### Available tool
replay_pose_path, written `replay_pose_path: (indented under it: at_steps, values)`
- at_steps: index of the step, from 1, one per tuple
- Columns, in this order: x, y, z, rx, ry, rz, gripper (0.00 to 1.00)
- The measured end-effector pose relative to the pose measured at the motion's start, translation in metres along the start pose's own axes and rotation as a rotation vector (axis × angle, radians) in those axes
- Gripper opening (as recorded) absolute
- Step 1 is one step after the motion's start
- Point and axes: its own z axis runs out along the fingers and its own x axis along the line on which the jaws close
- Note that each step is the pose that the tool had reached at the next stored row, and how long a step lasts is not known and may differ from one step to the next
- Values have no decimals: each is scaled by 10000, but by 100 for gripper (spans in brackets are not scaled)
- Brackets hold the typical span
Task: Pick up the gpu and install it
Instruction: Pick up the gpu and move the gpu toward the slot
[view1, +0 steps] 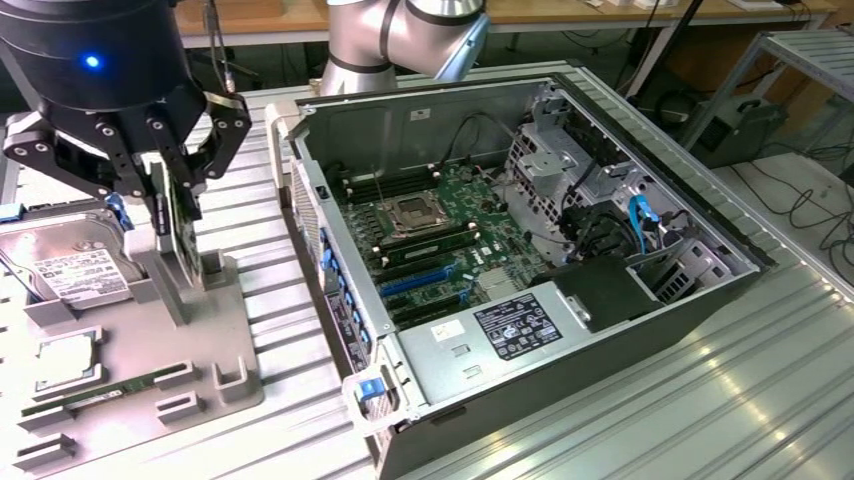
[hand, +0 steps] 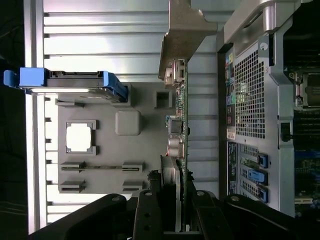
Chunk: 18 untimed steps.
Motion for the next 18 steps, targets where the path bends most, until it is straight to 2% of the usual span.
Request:
replay_pose_path:
  at_steps: [18]
  values:
    - [-6, 19, -264, 0, 0, 1, 27]
